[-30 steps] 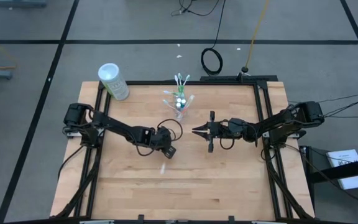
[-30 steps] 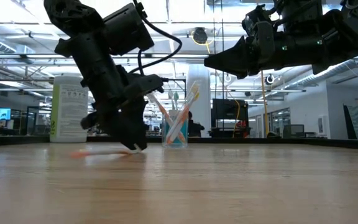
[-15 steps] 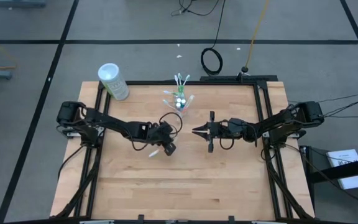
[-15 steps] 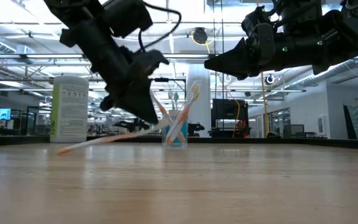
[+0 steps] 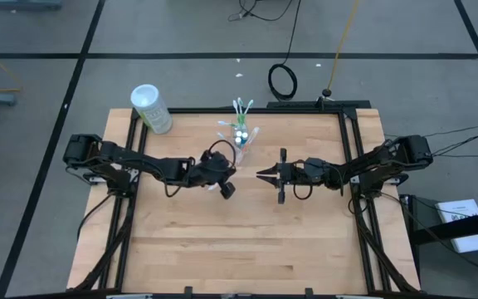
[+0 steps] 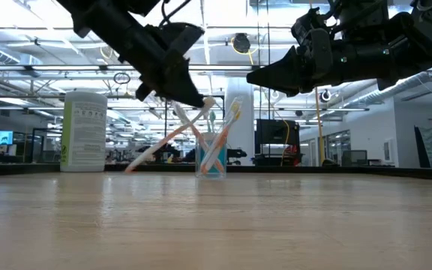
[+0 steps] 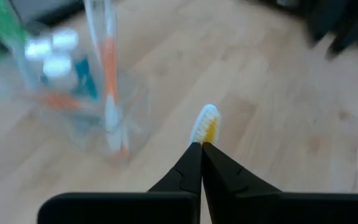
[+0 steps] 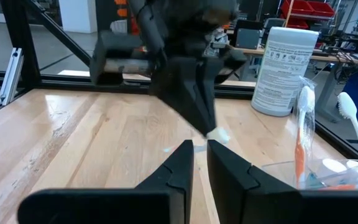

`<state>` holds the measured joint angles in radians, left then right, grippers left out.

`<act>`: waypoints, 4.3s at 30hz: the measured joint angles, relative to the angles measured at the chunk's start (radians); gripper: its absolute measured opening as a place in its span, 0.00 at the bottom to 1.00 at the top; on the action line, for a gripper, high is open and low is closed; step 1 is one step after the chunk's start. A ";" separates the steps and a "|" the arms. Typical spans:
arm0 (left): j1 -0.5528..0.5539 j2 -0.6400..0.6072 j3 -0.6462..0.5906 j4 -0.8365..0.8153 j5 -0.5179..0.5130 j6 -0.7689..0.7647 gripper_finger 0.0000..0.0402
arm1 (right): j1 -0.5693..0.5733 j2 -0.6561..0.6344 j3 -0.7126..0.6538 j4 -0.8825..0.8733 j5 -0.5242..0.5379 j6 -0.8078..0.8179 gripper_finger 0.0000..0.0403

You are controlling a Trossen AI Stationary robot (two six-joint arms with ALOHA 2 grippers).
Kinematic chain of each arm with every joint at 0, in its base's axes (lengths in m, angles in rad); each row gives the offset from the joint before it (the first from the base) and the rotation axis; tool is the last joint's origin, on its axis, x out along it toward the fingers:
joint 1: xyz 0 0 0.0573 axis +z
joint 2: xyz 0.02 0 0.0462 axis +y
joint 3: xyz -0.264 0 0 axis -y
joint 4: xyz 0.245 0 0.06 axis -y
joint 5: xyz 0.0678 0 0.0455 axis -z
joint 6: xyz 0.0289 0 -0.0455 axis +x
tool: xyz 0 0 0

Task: Pick & Place toothbrushing station
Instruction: Put the orange toothbrush into the transparent organizer

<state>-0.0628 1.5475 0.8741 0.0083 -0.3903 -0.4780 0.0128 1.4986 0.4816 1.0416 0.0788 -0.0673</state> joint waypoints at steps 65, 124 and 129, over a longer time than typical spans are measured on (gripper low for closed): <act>0.270 0.072 -0.002 0.706 0.227 0.403 0.01 | 0.000 0.000 0.000 -0.004 0.000 0.000 0.10; 0.299 0.071 -0.256 0.987 0.198 0.404 0.02 | -0.001 0.000 0.000 -0.007 0.004 -0.001 0.10; 0.300 0.113 -0.256 0.991 0.197 0.388 0.01 | -0.001 0.000 0.000 -0.006 0.004 -0.001 0.10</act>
<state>0.2369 1.6605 0.6182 0.9990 -0.1933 -0.0903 0.0116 1.4986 0.4816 1.0352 0.0827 -0.0680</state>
